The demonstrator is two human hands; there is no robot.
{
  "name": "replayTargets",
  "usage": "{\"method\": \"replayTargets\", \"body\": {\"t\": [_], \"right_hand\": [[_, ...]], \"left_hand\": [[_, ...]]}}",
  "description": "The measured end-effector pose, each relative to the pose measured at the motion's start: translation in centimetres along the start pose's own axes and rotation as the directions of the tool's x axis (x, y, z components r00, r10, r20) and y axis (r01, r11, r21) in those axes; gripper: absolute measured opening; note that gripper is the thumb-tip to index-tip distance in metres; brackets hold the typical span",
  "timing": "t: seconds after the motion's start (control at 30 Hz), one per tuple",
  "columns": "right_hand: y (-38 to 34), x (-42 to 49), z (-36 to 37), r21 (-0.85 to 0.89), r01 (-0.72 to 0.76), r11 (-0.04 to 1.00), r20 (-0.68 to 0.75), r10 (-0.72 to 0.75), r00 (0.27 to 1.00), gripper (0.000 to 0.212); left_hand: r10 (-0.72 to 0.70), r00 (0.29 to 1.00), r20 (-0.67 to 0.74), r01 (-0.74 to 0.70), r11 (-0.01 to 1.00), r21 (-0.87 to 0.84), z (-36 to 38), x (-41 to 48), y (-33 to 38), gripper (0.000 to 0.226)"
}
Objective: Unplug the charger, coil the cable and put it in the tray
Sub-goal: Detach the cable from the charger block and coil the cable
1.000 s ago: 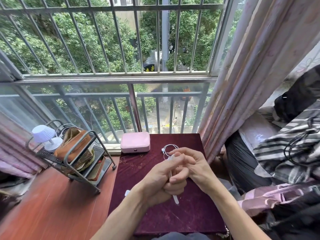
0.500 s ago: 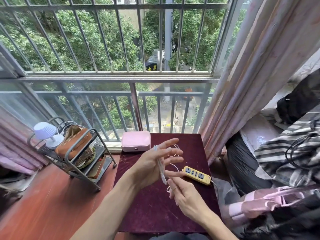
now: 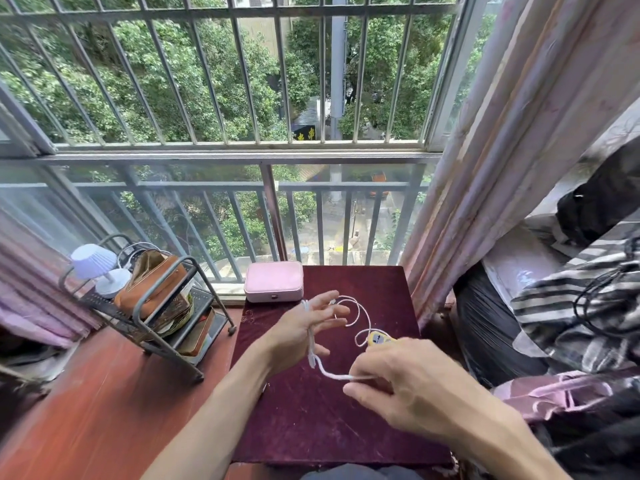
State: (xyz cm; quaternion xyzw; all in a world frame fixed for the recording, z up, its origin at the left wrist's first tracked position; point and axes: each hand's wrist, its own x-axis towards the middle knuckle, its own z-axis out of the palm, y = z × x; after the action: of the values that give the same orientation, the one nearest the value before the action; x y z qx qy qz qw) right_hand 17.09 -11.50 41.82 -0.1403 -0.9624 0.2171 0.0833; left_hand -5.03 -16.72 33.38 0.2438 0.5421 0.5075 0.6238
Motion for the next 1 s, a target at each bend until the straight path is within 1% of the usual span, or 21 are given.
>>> {"method": "replayTargets", "body": {"t": [0.07,0.13,0.17,0.2,0.23,0.27,0.37,0.43,0.5,0.57,0.67,0.87,0.93,1.0], "right_hand": [[0.0,0.5,-2.1,0.05,0.038,0.998,-0.059,-0.035,0.998,0.034],[0.7,1.2,-3.5,0.159,0.064,0.985,-0.118,-0.045,0.992,0.026],[1.2,1.7,-3.9,0.21,0.074,0.975,-0.152,-0.043,0.987,0.019],[1.9,2.3,-4.1,0.256,0.08,0.963,-0.194,-0.03,0.98,0.013],[2.6,2.8,-4.1,0.305,0.079,0.949,-0.237,-0.004,0.971,0.01],[3.3,3.2,-4.0,0.355,0.074,0.932,-0.274,0.028,0.961,0.008],[5.5,4.1,-3.5,0.479,0.058,0.876,-0.338,0.123,0.933,0.006],[6.8,4.4,-2.9,0.539,0.039,0.841,-0.345,0.179,0.921,0.009],[7.7,4.6,-2.1,0.591,0.028,0.806,-0.335,0.213,0.918,0.012],[8.1,4.7,-1.3,0.622,0.021,0.782,-0.333,0.241,0.912,0.013],[8.5,4.5,-0.4,0.64,0.003,0.768,-0.35,0.289,0.891,0.014],[9.0,4.1,0.8,0.705,-0.024,0.709,-0.369,0.395,0.841,0.021],[9.2,3.9,1.4,0.726,-0.047,0.686,-0.352,0.43,0.831,0.02],[9.1,3.9,1.9,0.754,-0.071,0.653,-0.311,0.45,0.837,0.022]], "left_hand": [[-0.046,0.997,0.06,0.045,0.999,0.023,0.5,-0.3,-0.5,0.046],[-0.076,0.982,0.175,0.063,0.995,0.079,1.2,-0.9,-0.8,0.037],[-0.087,0.968,0.235,0.069,0.994,0.083,1.7,-1.2,-1.0,0.032],[-0.095,0.953,0.288,0.083,0.995,0.052,2.2,-1.4,-1.2,0.029],[-0.104,0.937,0.332,0.106,0.994,0.011,2.8,-1.7,-1.3,0.032],[-0.113,0.923,0.368,0.128,0.992,-0.016,3.4,-2.0,-1.4,0.041],[-0.101,0.906,0.411,0.127,0.991,-0.038,5.1,-2.7,-1.5,0.065],[-0.096,0.895,0.435,0.152,0.984,-0.095,5.8,-2.9,-1.5,0.082],[-0.063,0.858,0.51,0.184,0.964,-0.192,6.4,-3.0,-1.2,0.097],[0.007,0.825,0.565,0.19,0.939,-0.288,6.7,-3.0,-1.0,0.099],[0.062,0.818,0.572,0.172,0.922,-0.346,7.1,-3.5,-0.5,0.09],[0.113,0.848,0.517,0.089,0.933,-0.349,7.8,-4.7,0.9,0.048],[0.123,0.843,0.523,0.068,0.941,-0.332,8.0,-5.1,1.3,0.035],[0.13,0.828,0.545,0.065,0.944,-0.322,8.3,-5.4,1.8,0.026]]}}
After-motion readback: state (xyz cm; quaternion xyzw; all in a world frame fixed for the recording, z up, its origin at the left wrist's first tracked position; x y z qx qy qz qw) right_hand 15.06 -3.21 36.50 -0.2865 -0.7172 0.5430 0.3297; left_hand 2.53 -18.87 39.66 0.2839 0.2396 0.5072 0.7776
